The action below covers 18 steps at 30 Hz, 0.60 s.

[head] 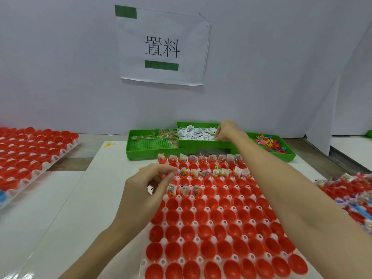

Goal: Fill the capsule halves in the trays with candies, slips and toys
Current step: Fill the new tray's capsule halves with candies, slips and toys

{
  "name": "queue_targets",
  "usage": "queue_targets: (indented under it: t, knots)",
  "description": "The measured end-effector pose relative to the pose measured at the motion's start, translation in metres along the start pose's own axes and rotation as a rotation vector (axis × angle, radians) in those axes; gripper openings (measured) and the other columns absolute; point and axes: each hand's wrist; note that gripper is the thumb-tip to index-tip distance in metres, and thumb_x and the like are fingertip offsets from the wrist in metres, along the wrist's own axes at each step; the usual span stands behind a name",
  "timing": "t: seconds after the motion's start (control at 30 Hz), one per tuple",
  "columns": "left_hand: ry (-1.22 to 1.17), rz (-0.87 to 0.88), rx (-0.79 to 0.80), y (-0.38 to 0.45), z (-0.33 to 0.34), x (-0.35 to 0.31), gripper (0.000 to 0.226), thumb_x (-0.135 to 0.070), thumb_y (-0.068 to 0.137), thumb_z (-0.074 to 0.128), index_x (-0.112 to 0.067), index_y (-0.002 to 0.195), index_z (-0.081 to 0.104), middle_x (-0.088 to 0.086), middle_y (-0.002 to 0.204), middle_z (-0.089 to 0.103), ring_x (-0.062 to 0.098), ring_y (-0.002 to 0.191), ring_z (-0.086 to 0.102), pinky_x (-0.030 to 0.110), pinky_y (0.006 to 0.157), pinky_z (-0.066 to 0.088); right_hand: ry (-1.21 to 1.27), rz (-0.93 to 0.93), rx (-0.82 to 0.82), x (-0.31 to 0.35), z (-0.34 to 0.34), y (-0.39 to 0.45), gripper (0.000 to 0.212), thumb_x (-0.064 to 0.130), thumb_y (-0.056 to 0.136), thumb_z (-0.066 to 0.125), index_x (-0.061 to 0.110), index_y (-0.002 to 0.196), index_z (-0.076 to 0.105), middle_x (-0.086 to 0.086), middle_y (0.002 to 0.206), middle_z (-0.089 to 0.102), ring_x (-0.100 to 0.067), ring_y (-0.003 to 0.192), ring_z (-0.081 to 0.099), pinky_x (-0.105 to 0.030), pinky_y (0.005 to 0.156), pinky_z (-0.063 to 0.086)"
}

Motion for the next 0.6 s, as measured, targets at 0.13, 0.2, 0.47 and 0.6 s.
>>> queue_targets:
  t: [0.13, 0.2, 0.47, 0.6]
  knots:
    - [-0.035, -0.02, 0.016, -0.001, 0.0, -0.002, 0.017, -0.014, 0.094, 0.072, -0.027, 0.104, 0.077, -0.013, 0.082, 0.069, 0.019, 0.071, 0.065, 0.03, 0.069, 0.054, 0.024, -0.019, -0.057, -0.001, 0.0, 0.0, 0.022, 0.001, 0.095, 0.063, 0.002, 0.116, 0.071, -0.012, 0.122, 0.07, -0.024, 0.111, 0.066, -0.031, 0.094, 0.055]
    - [-0.041, -0.028, 0.027, -0.001, 0.001, -0.002, 0.017, -0.014, 0.094, 0.071, -0.027, 0.104, 0.077, -0.01, 0.083, 0.071, 0.02, 0.072, 0.066, 0.034, 0.069, 0.054, 0.047, -0.041, -0.084, -0.002, -0.002, -0.001, 0.024, -0.006, 0.093, 0.062, 0.0, 0.113, 0.073, -0.014, 0.121, 0.071, -0.025, 0.111, 0.067, -0.027, 0.085, 0.052]
    - [-0.117, -0.114, 0.038, -0.001, -0.001, -0.003, 0.025, -0.023, 0.089, 0.076, -0.032, 0.112, 0.075, -0.009, 0.093, 0.077, 0.018, 0.084, 0.074, 0.029, 0.078, 0.058, 0.286, -0.144, -0.277, -0.006, -0.005, -0.024, 0.012, 0.003, 0.092, 0.069, 0.002, 0.101, 0.078, -0.013, 0.102, 0.077, -0.016, 0.085, 0.068, -0.026, 0.083, 0.052]
    - [-0.238, -0.179, 0.072, 0.0, -0.002, -0.006, 0.012, -0.025, 0.085, 0.079, -0.027, 0.097, 0.079, -0.003, 0.088, 0.079, 0.019, 0.083, 0.076, 0.034, 0.079, 0.06, 0.626, -0.174, -0.291, -0.012, -0.007, -0.06, 0.008, 0.019, 0.089, 0.078, 0.014, 0.094, 0.079, 0.0, 0.09, 0.076, -0.007, 0.077, 0.067, -0.031, 0.081, 0.058]
Point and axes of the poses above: each hand's wrist, its own y-axis towards the middle knuckle, its own z-axis out of the palm, x = y × z
